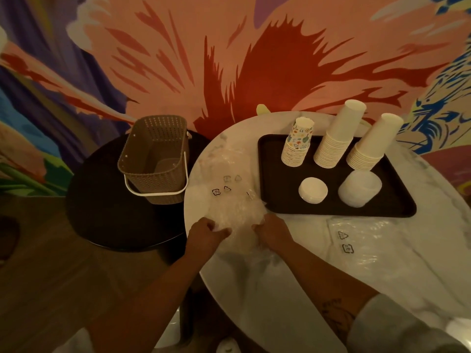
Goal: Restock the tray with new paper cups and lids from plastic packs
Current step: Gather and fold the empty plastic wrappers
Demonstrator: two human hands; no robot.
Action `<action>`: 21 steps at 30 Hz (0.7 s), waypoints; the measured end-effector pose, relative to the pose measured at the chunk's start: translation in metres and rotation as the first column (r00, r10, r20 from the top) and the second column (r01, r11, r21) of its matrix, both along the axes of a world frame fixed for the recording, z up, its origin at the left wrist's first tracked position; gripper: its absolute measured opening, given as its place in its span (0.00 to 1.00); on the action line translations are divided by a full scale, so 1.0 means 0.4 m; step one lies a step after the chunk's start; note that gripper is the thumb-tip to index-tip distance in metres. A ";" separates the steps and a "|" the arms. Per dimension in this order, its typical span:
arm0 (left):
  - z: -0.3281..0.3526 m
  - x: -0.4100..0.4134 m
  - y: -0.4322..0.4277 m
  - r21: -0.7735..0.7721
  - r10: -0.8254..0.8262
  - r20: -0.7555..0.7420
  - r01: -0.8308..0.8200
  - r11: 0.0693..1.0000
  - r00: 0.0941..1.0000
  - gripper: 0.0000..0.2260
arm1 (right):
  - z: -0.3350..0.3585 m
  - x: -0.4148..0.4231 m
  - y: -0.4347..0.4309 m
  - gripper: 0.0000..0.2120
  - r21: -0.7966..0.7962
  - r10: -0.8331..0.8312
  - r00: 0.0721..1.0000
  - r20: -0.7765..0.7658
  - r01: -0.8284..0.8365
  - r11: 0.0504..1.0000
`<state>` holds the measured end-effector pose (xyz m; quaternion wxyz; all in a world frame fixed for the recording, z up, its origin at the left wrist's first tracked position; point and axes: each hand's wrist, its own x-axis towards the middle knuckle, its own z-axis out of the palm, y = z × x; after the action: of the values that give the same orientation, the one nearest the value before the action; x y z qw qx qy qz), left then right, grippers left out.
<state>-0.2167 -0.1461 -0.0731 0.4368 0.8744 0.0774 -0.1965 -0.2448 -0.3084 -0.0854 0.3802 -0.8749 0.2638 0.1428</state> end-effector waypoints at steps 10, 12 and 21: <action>0.072 0.011 -0.062 -0.482 -0.007 -0.251 -0.119 0.868 0.968 0.07 | 0.042 -0.042 -0.033 0.30 0.327 -0.251 0.962 0.112 0.203 0.923; 0.098 0.006 -0.083 -0.606 -0.056 -0.326 -0.163 0.778 0.944 0.08 | 0.066 -0.043 -0.066 0.26 0.479 -0.339 0.938 0.066 0.268 0.836; 0.137 -0.120 -0.337 -0.579 -0.006 -0.208 -0.119 0.807 0.978 0.04 | 0.144 -0.153 -0.305 0.09 0.451 -0.453 0.866 0.213 0.324 0.831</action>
<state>-0.2649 -0.2807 -0.0181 0.6816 0.6692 0.0823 -0.2843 -0.3059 -0.4302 -0.0279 0.6089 -0.7162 0.3400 -0.0271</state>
